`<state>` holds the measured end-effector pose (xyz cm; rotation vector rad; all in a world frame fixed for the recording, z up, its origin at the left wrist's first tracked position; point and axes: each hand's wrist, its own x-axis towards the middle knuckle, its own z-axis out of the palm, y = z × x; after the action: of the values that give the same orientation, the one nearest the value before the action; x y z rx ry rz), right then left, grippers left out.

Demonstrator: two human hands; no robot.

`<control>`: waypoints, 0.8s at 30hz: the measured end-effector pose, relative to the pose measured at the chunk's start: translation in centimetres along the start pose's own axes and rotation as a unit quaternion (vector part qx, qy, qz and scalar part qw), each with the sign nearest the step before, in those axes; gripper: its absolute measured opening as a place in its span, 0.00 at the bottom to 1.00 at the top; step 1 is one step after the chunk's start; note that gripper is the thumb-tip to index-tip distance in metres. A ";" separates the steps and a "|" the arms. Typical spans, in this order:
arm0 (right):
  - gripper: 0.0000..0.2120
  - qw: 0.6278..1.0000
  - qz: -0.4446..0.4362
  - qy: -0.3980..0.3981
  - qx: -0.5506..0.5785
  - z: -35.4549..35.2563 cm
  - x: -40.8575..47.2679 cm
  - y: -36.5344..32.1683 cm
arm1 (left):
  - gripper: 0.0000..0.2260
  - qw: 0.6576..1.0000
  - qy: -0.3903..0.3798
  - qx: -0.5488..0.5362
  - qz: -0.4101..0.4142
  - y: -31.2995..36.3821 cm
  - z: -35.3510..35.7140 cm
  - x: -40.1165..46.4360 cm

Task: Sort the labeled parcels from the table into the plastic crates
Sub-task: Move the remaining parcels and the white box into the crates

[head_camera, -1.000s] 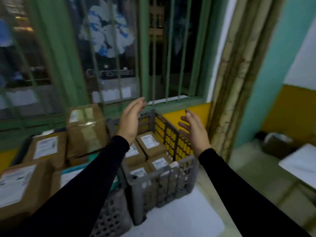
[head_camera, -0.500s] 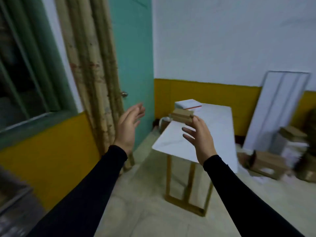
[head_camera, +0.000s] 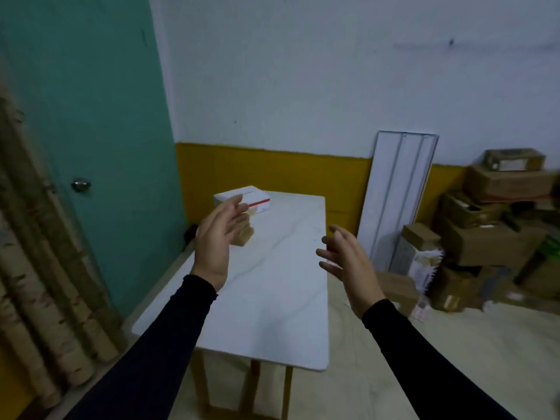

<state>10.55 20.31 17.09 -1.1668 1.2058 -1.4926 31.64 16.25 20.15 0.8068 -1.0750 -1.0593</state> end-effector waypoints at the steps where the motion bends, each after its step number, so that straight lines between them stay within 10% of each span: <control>1: 0.16 1.000 0.004 -0.001 -0.002 -0.9 1.9 0.3 | 0.12 1.000 -0.004 -0.001 -0.008 -1.3 1.2 1.8; 11: 0.17 0.999 0.021 -0.019 -0.018 -12.7 22.3 3.5 | 0.12 0.998 -0.014 0.049 -0.037 -13.3 15.6 17.3; 24: 0.18 0.970 0.075 -0.224 -0.047 -16.5 46.2 8.4 | 0.10 0.967 0.228 0.108 -0.043 -22.4 22.9 28.9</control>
<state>-13.67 -23.00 13.83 -1.3541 1.0308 -0.9958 6.87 -18.72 14.94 1.2145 -0.7710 -0.7792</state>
